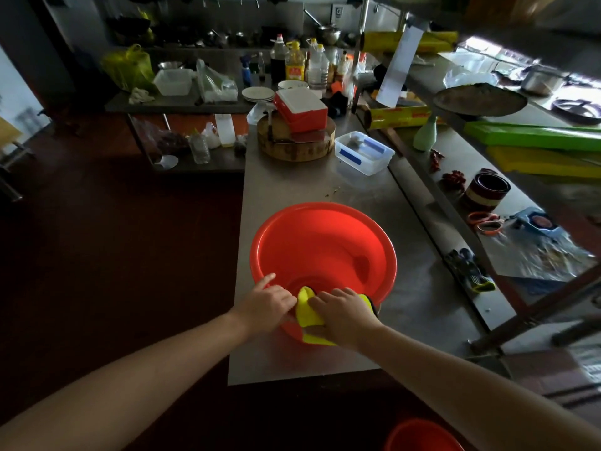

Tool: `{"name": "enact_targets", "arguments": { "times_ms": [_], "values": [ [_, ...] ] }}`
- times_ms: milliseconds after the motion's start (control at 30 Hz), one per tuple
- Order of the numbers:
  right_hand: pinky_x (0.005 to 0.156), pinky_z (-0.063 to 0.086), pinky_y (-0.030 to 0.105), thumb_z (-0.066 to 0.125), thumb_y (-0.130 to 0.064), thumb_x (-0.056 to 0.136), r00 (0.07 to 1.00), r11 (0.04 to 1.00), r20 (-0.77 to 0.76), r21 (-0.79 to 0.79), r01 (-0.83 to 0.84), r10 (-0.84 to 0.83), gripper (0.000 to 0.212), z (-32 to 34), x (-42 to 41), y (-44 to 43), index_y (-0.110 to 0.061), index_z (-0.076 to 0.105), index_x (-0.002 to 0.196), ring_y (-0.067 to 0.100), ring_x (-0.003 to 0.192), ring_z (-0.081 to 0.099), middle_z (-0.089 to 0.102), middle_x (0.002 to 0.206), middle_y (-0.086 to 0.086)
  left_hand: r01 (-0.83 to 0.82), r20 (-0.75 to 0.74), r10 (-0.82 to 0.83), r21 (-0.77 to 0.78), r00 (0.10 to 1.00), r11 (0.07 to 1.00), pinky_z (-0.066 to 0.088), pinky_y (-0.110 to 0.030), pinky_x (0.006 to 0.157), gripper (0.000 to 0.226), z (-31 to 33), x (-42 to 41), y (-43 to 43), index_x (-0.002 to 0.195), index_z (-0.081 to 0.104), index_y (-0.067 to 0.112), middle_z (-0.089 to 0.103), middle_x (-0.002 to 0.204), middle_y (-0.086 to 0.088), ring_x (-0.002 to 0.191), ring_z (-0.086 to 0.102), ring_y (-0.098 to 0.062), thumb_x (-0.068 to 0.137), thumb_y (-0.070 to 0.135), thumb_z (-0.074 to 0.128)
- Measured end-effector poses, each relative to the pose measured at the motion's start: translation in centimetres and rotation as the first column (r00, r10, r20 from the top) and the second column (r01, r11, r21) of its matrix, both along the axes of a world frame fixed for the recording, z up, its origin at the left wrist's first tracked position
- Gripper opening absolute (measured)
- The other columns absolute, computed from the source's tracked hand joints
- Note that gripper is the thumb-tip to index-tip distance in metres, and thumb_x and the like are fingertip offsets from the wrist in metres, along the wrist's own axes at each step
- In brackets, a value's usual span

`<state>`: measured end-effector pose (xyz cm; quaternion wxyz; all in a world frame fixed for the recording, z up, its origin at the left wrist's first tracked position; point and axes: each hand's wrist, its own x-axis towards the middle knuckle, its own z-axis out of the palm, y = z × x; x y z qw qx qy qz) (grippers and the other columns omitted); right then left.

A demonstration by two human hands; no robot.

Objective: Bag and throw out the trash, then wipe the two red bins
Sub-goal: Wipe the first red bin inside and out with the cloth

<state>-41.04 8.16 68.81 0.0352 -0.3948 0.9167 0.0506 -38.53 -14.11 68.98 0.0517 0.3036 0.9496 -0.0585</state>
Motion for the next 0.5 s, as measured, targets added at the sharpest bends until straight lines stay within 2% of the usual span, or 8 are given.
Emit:
{"name": "enact_targets", "arguments": {
  "times_ms": [67,167,233,300,367,500],
  "values": [
    [0.094,0.045,0.042,0.047,-0.073,0.091,0.997,0.997,-0.011,-0.006,-0.073,0.073,0.072,0.3,-0.4,1.9,-0.021,0.053,0.141,0.029,0.111,0.062,0.064,0.125,0.001,0.059,-0.021,-0.058,0.063,0.998,0.996,0.011,-0.049,0.125,0.056,-0.1,-0.2,-1.7,0.128,0.064,0.017,0.067,0.126,0.001,0.124,0.058,-0.017,0.099,0.040,0.022],
    [0.097,0.046,0.039,0.049,-0.073,0.090,0.983,0.983,0.037,-0.052,-0.176,0.178,0.075,1.0,-1.6,5.5,-0.019,0.057,0.141,0.025,0.112,0.063,0.065,0.129,-0.002,0.172,-0.117,-0.164,0.060,0.979,0.983,0.023,-0.049,0.123,0.032,-0.3,-0.9,-4.6,0.122,0.068,0.025,0.070,0.121,0.009,0.124,0.059,-0.013,0.100,0.040,0.050],
    [0.094,0.051,0.040,0.060,-0.065,0.089,0.976,0.965,-0.004,-0.149,-0.215,0.217,0.065,1.3,-2.4,7.0,-0.017,0.064,0.134,0.023,0.106,0.067,0.068,0.124,-0.002,0.196,-0.189,-0.185,0.042,0.964,0.980,0.031,-0.050,0.119,0.026,-0.2,-1.7,-5.6,0.117,0.071,0.027,0.072,0.119,0.011,0.125,0.060,-0.016,0.094,0.037,0.064],
    [0.090,0.055,0.041,0.068,-0.057,0.088,0.971,0.953,-0.053,-0.187,-0.240,0.234,0.059,1.2,-3.0,7.6,-0.014,0.067,0.130,0.025,0.099,0.070,0.071,0.120,-0.002,0.172,-0.217,-0.166,0.008,0.962,0.985,0.035,-0.050,0.116,0.030,0.3,-2.4,-6.4,0.116,0.073,0.027,0.072,0.120,0.010,0.127,0.060,-0.020,0.087,0.036,0.074],
    [0.092,0.055,0.043,0.070,-0.053,0.087,0.970,0.947,-0.049,-0.212,-0.243,0.238,0.059,1.4,-3.4,7.9,-0.013,0.068,0.131,0.027,0.101,0.070,0.071,0.122,-0.001,0.120,-0.194,-0.125,-0.035,0.973,0.992,0.032,-0.049,0.118,0.035,0.7,-3.0,-7.1,0.121,0.071,0.027,0.069,0.127,0.010,0.134,0.054,-0.022,0.087,0.036,0.074],
    [0.100,0.052,0.042,0.072,-0.051,0.086,0.974,0.939,-0.049,-0.259,-0.228,0.223,0.062,1.8,-4.4,9.7,-0.016,0.065,0.136,0.025,0.114,0.066,0.068,0.131,-0.004,-0.028,-0.067,0.019,-0.130,0.998,0.991,0.010,-0.045,0.125,0.042,0.8,-3.4,-7.5,0.141,0.052,0.033,0.051,0.149,0.013,0.149,0.030,-0.016,0.101,0.042,0.051]
  ]
}}
